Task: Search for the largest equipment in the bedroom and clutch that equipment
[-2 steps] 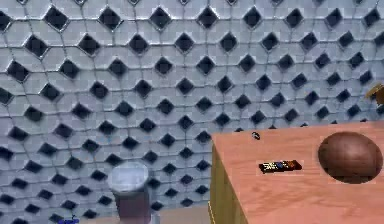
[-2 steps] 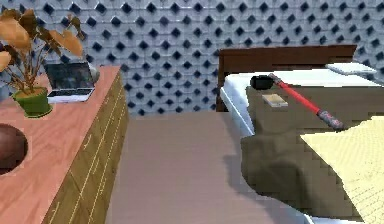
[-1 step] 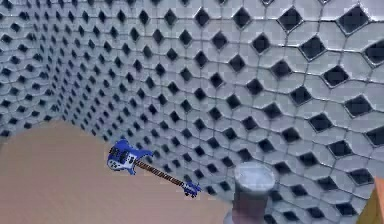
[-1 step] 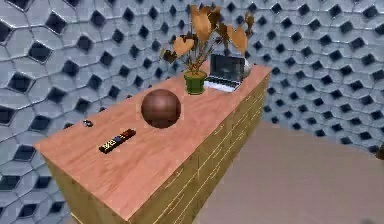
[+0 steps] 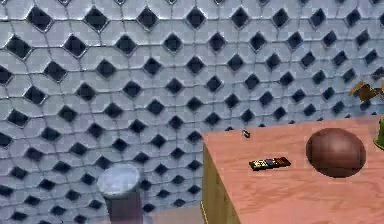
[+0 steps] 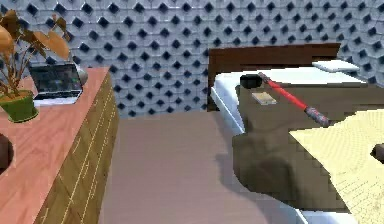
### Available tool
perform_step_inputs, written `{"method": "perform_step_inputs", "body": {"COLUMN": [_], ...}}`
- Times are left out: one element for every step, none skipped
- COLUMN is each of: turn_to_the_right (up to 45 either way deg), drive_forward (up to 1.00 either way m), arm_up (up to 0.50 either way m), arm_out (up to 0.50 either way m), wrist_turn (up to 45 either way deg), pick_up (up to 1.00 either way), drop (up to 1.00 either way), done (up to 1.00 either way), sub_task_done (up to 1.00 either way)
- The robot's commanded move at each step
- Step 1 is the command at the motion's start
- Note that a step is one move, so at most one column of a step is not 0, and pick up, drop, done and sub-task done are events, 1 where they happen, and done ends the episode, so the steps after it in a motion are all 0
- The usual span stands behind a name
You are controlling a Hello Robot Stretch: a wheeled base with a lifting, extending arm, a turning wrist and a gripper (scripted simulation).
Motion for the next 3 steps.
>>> {"method": "perform_step_inputs", "body": {"turn_to_the_right": [27.0,0.0,-45.0], "drive_forward": [0.00,0.30,0.00], "arm_up": [0.00,0.00,0.00], "arm_out": [0.00,0.00,0.00], "wrist_turn": [0.0,0.0,0.0], "pick_up": [0.00,0.00,0.00], "drop": [0.00,0.00,0.00], "done": [0.00,0.00,0.00], "sub_task_done": [0.00,0.00,0.00]}}
